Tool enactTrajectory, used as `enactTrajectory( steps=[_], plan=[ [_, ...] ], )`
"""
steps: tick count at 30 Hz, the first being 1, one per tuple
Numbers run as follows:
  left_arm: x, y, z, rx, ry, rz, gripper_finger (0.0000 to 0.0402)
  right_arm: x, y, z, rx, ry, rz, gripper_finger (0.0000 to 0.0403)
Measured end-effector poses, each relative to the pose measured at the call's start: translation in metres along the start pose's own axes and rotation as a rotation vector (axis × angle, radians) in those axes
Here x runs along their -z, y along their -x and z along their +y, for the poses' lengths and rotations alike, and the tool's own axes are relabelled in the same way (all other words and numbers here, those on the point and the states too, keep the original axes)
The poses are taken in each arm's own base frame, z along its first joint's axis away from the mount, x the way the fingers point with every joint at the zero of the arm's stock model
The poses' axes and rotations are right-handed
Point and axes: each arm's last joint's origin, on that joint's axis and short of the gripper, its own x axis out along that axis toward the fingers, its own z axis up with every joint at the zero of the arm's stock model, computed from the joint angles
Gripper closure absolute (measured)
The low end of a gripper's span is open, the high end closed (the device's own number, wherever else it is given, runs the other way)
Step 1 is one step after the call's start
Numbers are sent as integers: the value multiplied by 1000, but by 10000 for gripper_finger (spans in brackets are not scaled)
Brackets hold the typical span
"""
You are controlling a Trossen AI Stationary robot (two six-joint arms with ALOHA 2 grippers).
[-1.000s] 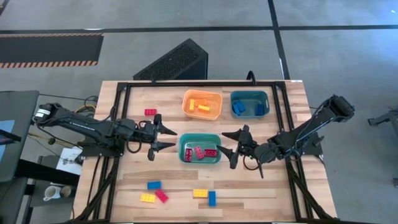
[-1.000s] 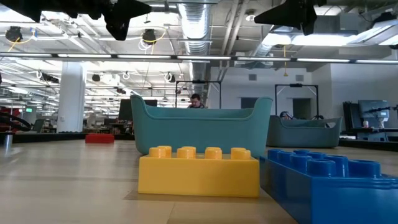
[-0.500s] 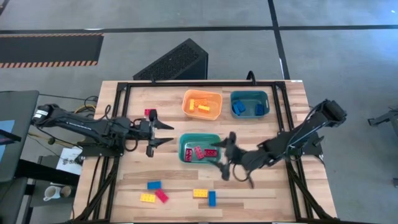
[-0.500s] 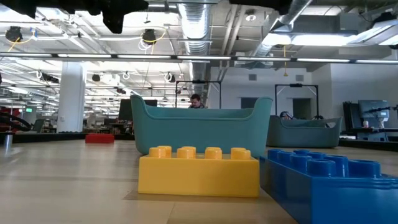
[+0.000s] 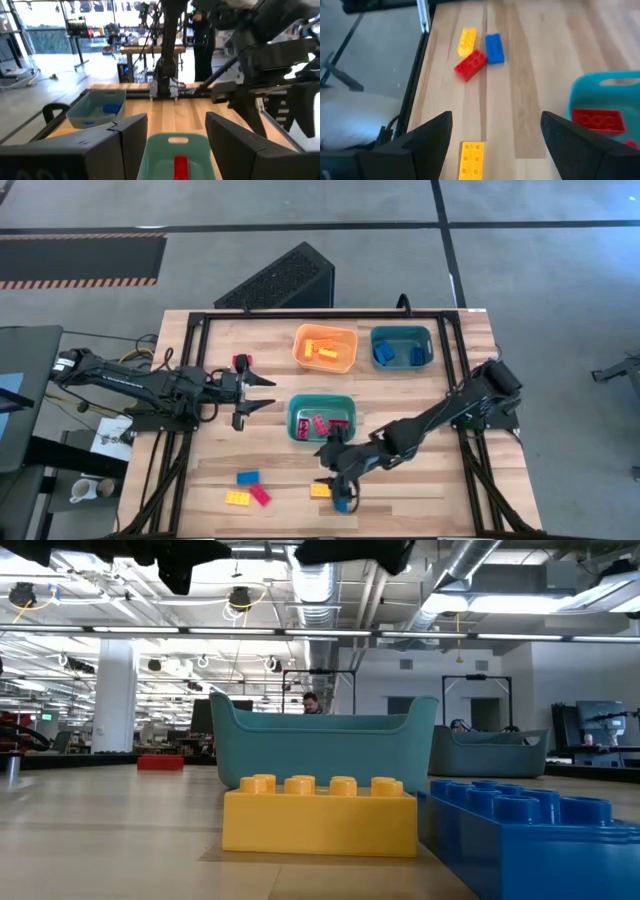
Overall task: Sort & place blocks by color
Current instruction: Put the yellow game piece into the yellow bin
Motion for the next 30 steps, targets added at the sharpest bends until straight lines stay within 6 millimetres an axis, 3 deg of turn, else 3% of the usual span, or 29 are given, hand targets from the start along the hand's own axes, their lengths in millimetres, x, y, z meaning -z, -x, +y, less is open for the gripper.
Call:
enactTrajectory(
  steps=[8, 19, 24, 30],
  plan=[
    [1, -1, -1, 7, 24, 8, 214, 15, -55, -3, -21, -76, 244, 78],
    [0, -1, -2, 39, 71, 4, 214, 40, -104, 17, -30, -68, 406, 87],
    [-2, 0, -4, 116, 108, -19, 214, 59, -122, 19, -16, -82, 485, 94],
    [-3, 0, -4, 134, 151, -21, 214, 62, -124, 18, -7, -85, 517, 109]
  ],
)
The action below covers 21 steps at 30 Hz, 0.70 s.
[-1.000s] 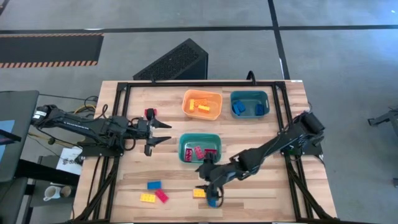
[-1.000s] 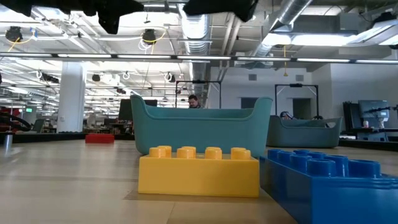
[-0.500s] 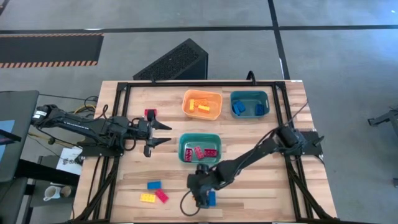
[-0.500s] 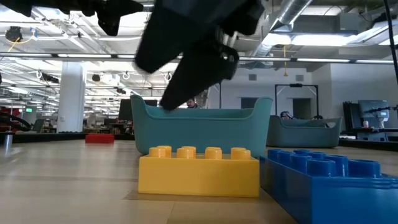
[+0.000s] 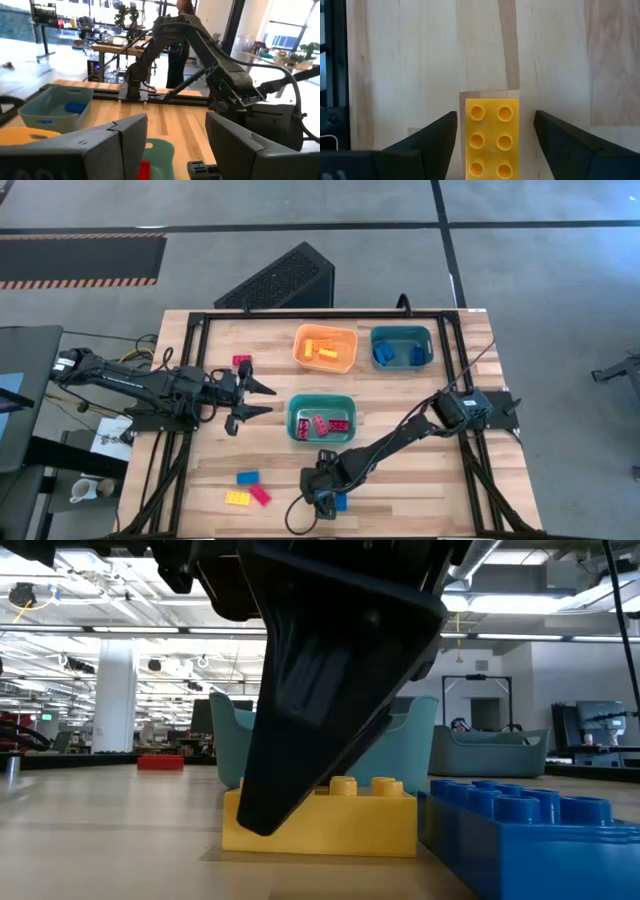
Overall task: Sort & place blocks by color
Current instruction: Put the yellow game piece into the yellow bin
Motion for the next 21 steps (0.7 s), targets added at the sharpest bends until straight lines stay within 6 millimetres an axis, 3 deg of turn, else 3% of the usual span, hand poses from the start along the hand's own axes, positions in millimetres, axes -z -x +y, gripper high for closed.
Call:
enactTrajectory(
  steps=[5, 13, 15, 21],
  plan=[
    [-3, 0, -5, 53, 44, -26, 214, -1, 2, -1, 9, 2, -7, 156],
    [-8, 2, -12, 95, 26, -87, 214, -18, 15, -5, -32, -63, -23, 282],
    [-9, 2, -12, 97, 16, -100, 214, -28, 30, -6, -56, -45, -75, 282],
    [-14, 4, -12, 97, -30, -135, 214, -60, 100, -14, -120, 27, -289, 276]
  ],
)
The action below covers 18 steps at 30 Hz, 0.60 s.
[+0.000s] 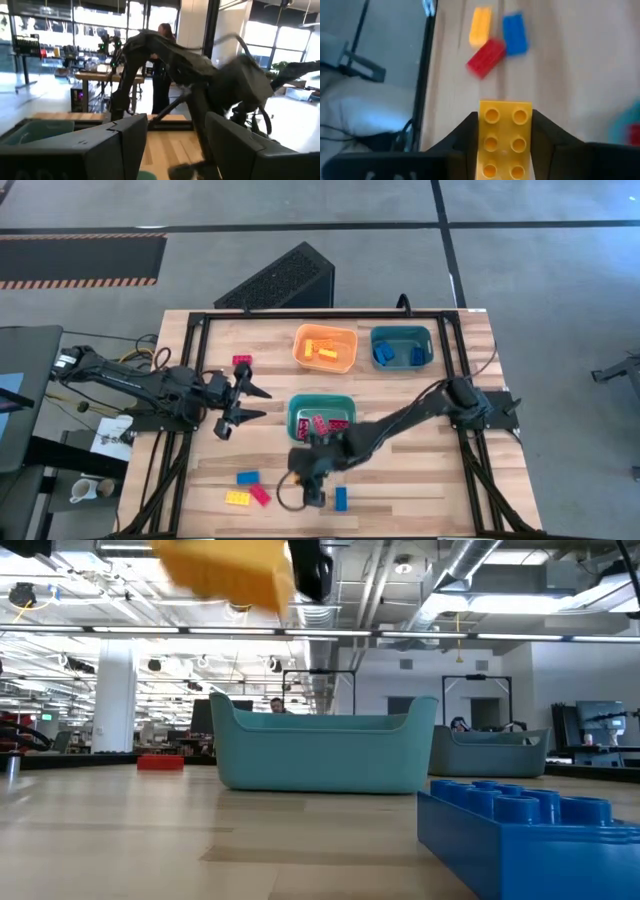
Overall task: Sort & place blocks by color
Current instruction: Put the yellow game piece into the yellow bin
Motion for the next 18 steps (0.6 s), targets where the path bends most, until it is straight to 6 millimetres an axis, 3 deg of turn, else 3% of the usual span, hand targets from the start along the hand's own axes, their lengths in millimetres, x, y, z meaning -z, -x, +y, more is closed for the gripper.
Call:
enactTrajectory(
  steps=[4, 7, 12, 18],
  plan=[
    [-4, 3, 0, 1, -16, -19, 214, -27, 45, -16, 24, 55, -98, 248],
    [-6, 6, -1, 7, -16, -26, 214, -39, 71, -40, 95, 59, -150, 250],
    [-6, 8, -1, 32, -16, -18, 214, -46, 96, -96, 211, -12, -191, 272],
    [-5, 8, -1, 35, -17, -9, 214, -39, 115, -166, 313, -122, -268, 253]
  ],
)
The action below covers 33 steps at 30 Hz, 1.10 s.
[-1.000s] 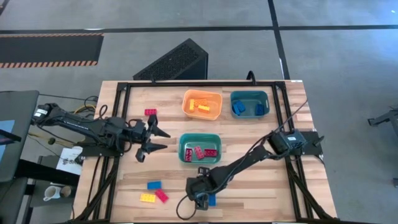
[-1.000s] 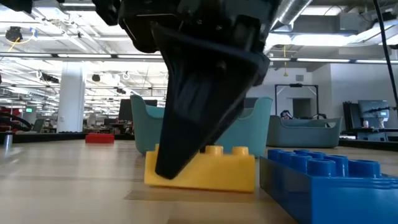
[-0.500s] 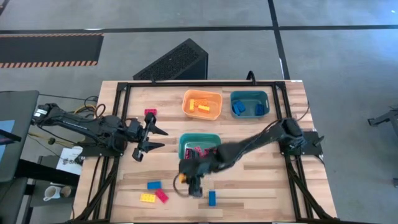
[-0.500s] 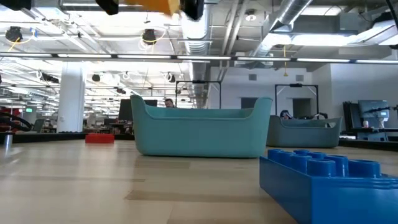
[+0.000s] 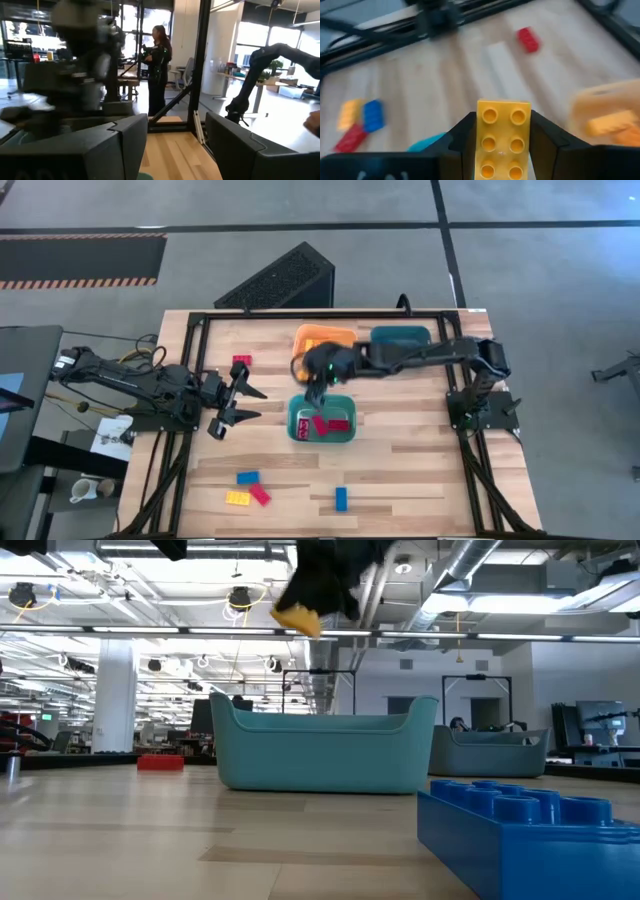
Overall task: Sort & place blocks by color
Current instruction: Put the yellow game piece into the yellow bin, then put the red game piece into the green bin
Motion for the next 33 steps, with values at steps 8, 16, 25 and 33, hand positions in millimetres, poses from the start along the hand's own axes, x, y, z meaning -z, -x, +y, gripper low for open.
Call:
enactTrajectory(
  steps=[8, 16, 25, 33],
  plan=[
    [2, 0, 0, 11, -7, 19, 214, 20, -18, -76, 87, -141, -86, 258],
    [6, 0, 0, 7, 4, 62, 214, 40, -29, -123, 165, -234, -35, 219],
    [8, 0, 1, -14, 4, 81, 214, 39, -27, -137, 188, -292, -65, 166],
    [10, 0, 1, -18, 3, 98, 214, 40, -28, -114, 152, -213, -61, 160]
  ],
)
